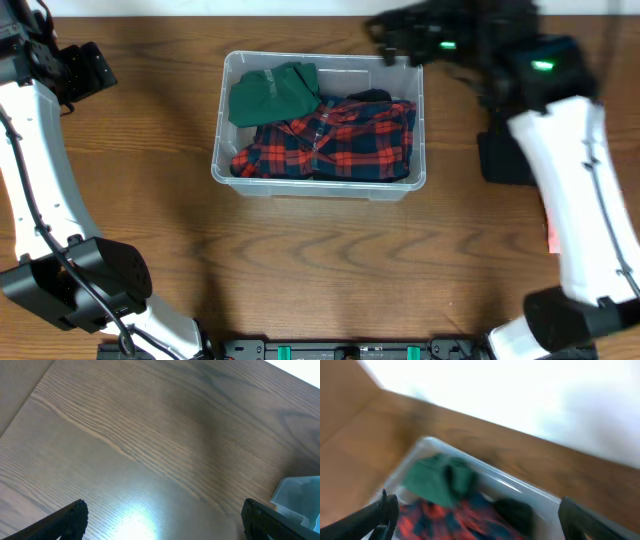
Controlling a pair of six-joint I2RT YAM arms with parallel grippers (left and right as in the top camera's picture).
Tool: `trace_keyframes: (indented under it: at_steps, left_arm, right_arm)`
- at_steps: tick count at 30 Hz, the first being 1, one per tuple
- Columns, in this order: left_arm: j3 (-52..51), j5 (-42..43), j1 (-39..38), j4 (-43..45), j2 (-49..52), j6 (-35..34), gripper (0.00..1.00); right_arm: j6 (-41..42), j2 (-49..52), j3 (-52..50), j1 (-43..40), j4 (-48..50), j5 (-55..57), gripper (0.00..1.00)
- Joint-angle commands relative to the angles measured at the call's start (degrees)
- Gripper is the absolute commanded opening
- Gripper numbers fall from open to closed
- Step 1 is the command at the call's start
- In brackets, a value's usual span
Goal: Pack container
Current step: 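Move the right gripper right toward the pink garment, then grasp the pink folded garment with the right gripper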
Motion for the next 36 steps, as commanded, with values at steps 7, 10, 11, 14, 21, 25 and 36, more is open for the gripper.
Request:
trace_keyframes:
  at_steps: [7,10,11,14,21,25,36]
  left_arm:
    - [0.17,-0.11,0.04,0.04,0.39,-0.52,0.98]
    - [0.17,-0.09,0.04,0.04,0.39,-0.52,0.98]
    - [0.17,-0.11,0.04,0.04,0.39,-0.52,0.98]
    - [0.17,-0.09,0.04,0.04,0.39,-0.52,0.98]
    - [0.17,-0.09,0.04,0.04,0.39,-0.52,0.98]
    - [0.17,-0.11,0.04,0.04,0.39,-0.52,0.98]
    - [0.17,-0.11,0.04,0.04,0.39,-0.52,0.98]
  right_arm:
    - [8.39,1.33,-2.71,-20.61,-14.97,14.69,0.99]
    - [9.44,2.43,-5.33,-25.49,-15.76,13.51,0.99]
    - [9.64,2.60,-6.64,-27.02,-15.58,13.00,0.99]
    - [10.03,2.84,-11.04,-30.69,-14.21,12.79,0.99]
    - [10.03,2.84,-21.51,-36.41,-9.07,12.35,0.99]
    - [10.03,2.84,-26.56,-38.42,-7.28,12.37,0.99]
    - [12.57,2.84,-34.16,-41.66,-11.54,15.23,0.90]
